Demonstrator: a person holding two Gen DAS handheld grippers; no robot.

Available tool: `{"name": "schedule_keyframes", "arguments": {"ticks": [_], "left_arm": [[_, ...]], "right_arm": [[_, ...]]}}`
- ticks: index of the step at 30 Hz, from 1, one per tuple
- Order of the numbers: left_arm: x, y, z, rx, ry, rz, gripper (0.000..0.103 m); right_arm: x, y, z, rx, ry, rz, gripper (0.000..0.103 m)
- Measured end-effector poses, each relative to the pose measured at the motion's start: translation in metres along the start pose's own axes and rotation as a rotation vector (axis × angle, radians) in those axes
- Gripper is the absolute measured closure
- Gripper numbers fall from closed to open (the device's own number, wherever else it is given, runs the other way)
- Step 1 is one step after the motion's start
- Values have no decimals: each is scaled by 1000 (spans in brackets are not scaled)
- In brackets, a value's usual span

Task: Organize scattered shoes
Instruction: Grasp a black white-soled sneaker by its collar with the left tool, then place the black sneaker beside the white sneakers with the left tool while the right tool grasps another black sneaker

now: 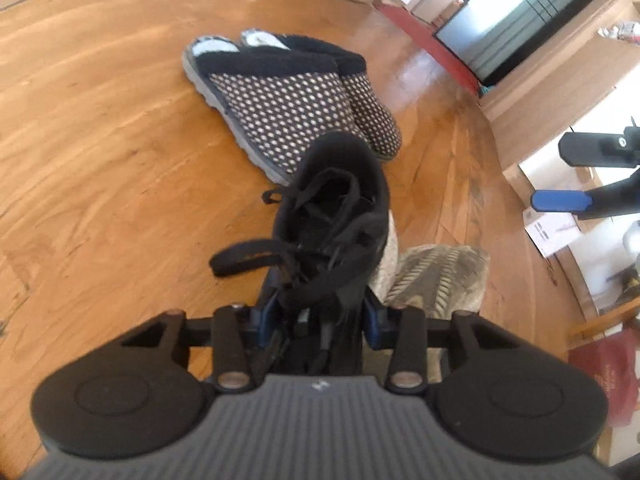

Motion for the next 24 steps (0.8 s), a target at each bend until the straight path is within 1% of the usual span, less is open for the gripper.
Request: {"name": "schedule_keyframes", "arguments": {"ticks": [3,4,7,8,10,11,12,13,16,19,21,23,24], "left_arm": [[1,-9,-16,66,14,7,70],[1,-16,-29,93,26,-21,71],[-3,-46,-68,213,81,-125,72],[-4,-58,-81,265,98,-163,71],[-9,-85,-105,417,129,-255,72],[-12,-99,-114,501,131,-291,72],[-17,-110,-117,577,113,-312,71],[-18,-116,-117,616,102,-338,70],[-18,-126,-102,638,91,-445,68],[-13,-125,-87,632,103,-513,56],[-8,-119,-86,636,125,-519,34],[-4,-111,-100,619,145,-512,23],[-8,-111,-109,602,150,-506,21]], "right_arm": [[-4,-5,4,2,-6,-9,0],[-5,-6,6,3,-10,-11,0],[-14,-13,17,4,-39,-28,0],[-15,-15,20,4,-45,-32,0],[-20,-21,26,2,-61,-48,0],[-22,-26,31,3,-72,-63,0],[-25,-32,37,3,-81,-80,0],[-27,-36,41,5,-91,-93,0],[-34,-49,52,16,-115,-122,0],[-40,-61,61,29,-132,-154,0],[-42,-70,66,37,-139,-181,0],[-43,-77,71,56,-148,-185,0],[-43,-79,72,58,-150,-188,0]]}}
Point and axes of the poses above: each gripper's, at about its wrist camera, not at the fingertips, and z roughly the way its jaws point, y to its right, x to its top, the point moved 10 cm from there along z, roughly the way its jaws point, and after that the axes turned 10 degrees about z, right-handed, at the moved point
